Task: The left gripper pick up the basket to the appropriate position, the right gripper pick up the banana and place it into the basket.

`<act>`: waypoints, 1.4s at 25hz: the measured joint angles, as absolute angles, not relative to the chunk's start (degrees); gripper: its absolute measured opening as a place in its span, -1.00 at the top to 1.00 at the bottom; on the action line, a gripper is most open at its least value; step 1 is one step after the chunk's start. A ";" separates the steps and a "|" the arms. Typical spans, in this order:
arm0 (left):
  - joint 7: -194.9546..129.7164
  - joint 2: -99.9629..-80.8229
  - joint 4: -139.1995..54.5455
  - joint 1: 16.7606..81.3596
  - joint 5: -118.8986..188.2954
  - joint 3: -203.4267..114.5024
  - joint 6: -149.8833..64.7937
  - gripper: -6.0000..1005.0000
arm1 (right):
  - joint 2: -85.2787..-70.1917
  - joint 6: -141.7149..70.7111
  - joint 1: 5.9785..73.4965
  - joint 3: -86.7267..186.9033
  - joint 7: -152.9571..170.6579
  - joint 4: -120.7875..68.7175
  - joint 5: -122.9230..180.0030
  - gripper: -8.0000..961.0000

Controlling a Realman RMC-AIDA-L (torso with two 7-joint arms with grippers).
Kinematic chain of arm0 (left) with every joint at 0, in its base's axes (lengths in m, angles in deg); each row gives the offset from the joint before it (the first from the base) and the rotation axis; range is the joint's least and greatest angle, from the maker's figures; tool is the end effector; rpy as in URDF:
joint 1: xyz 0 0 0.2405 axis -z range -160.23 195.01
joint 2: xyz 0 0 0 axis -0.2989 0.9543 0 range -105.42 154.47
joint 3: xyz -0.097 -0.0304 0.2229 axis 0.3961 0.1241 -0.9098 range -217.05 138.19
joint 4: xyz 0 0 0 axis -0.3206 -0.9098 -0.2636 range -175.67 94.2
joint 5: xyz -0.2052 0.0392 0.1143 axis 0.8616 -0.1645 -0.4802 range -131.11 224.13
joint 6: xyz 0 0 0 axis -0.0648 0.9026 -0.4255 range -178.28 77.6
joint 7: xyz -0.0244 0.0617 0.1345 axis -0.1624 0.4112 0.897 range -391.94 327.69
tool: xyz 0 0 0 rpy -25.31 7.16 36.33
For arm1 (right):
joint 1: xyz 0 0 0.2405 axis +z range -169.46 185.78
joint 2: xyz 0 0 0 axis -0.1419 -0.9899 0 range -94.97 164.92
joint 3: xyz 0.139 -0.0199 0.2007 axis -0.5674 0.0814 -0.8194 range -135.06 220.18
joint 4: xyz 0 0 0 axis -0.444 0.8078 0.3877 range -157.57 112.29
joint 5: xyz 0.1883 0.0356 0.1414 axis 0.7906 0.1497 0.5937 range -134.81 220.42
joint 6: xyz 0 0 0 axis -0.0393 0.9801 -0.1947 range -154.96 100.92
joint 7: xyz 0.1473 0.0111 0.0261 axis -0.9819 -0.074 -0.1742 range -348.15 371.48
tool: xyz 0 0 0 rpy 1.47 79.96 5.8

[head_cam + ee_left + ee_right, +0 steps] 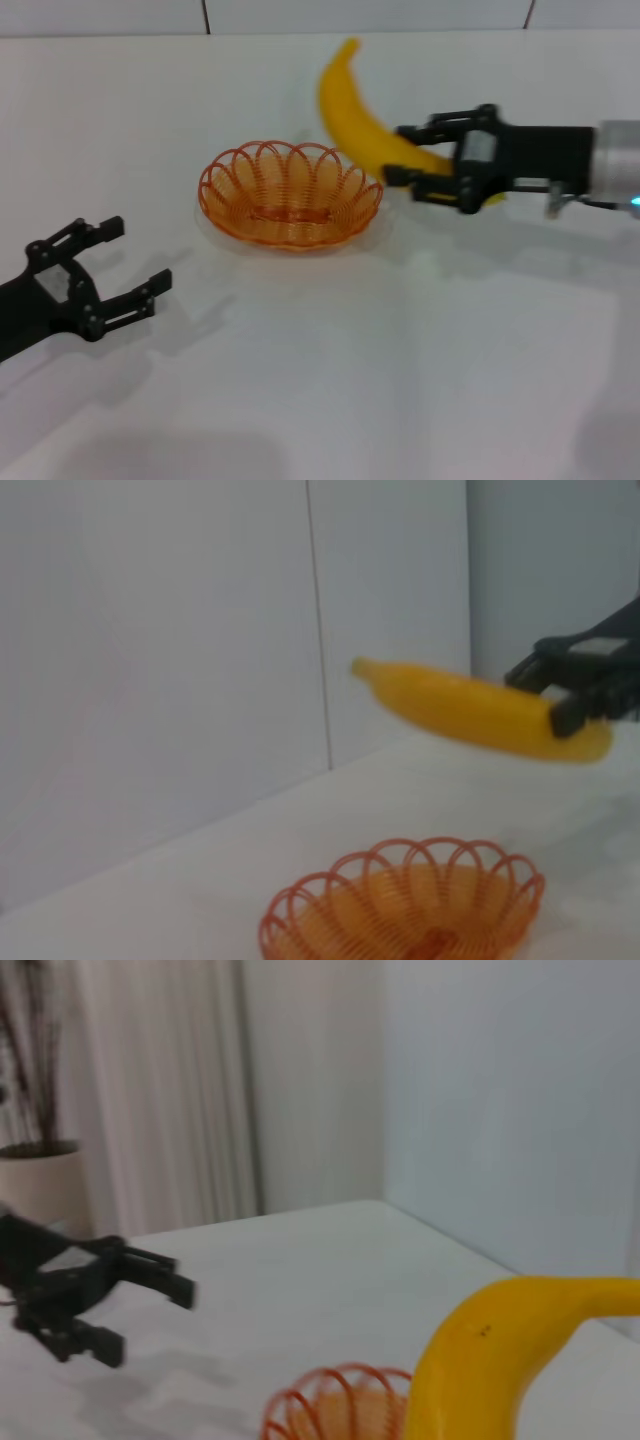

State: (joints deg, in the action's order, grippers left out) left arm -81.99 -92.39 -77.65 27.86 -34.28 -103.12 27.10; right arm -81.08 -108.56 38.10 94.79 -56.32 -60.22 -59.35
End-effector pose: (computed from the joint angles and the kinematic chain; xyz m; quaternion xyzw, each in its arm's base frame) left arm -0.3293 0.2912 -0.0059 -0.9158 -0.1187 -0.2472 0.2936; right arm 0.2565 0.3724 0.0047 -0.9527 0.0993 0.2210 0.1832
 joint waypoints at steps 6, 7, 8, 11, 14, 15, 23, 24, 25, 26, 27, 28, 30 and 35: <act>-83.60 -92.28 -73.31 32.27 -35.42 -103.26 26.83 -0.74 | -81.95 -100.80 45.50 108.18 -55.03 -56.47 -58.01 -0.03; -83.58 -92.27 -72.46 33.32 -35.43 -103.31 26.74 -0.74 | -81.95 -100.80 45.50 108.18 -55.03 -56.47 -58.01 -0.03; -83.59 -92.28 -72.26 33.63 -35.45 -103.37 26.72 -0.74 | -82.02 -98.84 46.50 109.97 -55.06 -55.48 -57.05 -0.03; -83.85 -92.28 -71.79 34.59 -35.75 -103.58 26.91 -0.74 | -82.08 -93.55 48.26 114.83 -55.37 -53.21 -53.50 -0.04; -84.41 -92.28 -71.78 34.62 -35.95 -103.61 27.58 -0.74 | -82.09 -91.18 48.42 118.66 -56.08 -52.82 -51.19 -0.05; -84.42 -92.28 -71.78 34.52 -35.94 -103.60 27.70 -0.74 | -82.10 -91.00 48.35 119.10 -56.32 -52.82 -50.95 -0.05; -84.44 -92.27 -71.84 33.94 -36.03 -103.22 27.81 -0.74 | -81.99 -92.44 47.46 120.14 -57.58 -54.31 -48.35 -0.06; -84.45 -92.24 -71.84 33.70 -36.03 -103.17 27.80 -0.74 | -81.87 -93.18 46.95 119.97 -57.61 -55.01 -47.65 -0.14; -84.43 -92.20 -71.87 33.42 -36.01 -103.13 27.80 -0.74 | -81.68 -94.18 45.78 119.59 -57.62 -56.57 -46.77 -0.23; -84.38 -92.18 -72.00 33.00 -35.95 -103.09 27.81 -0.74 | -81.51 -94.99 44.25 119.08 -57.63 -58.46 -46.20 -0.31; -84.27 -92.13 -72.15 32.61 -35.90 -103.01 27.81 -0.74 | -81.39 -95.75 42.87 118.56 -57.63 -60.31 -45.84 -0.39; -84.17 -92.10 -72.24 32.37 -35.86 -102.95 27.81 -0.74 | -81.28 -96.81 40.62 117.47 -57.63 -62.83 -45.58 -0.47; -84.04 -92.07 -72.34 32.07 -35.90 -102.54 27.80 -0.74 | -80.88 -99.56 36.02 114.66 -57.58 -67.00 -45.52 -0.57; -83.95 -92.04 -72.36 31.54 -36.16 -101.50 27.83 -0.74 | -78.80 -106.11 27.93 106.35 -55.50 -66.88 -45.84 -0.66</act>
State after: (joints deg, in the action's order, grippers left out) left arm -83.95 -92.04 -72.36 31.54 -36.16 -101.50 27.83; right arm -78.80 -106.11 27.93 106.35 -55.50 -66.88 -45.84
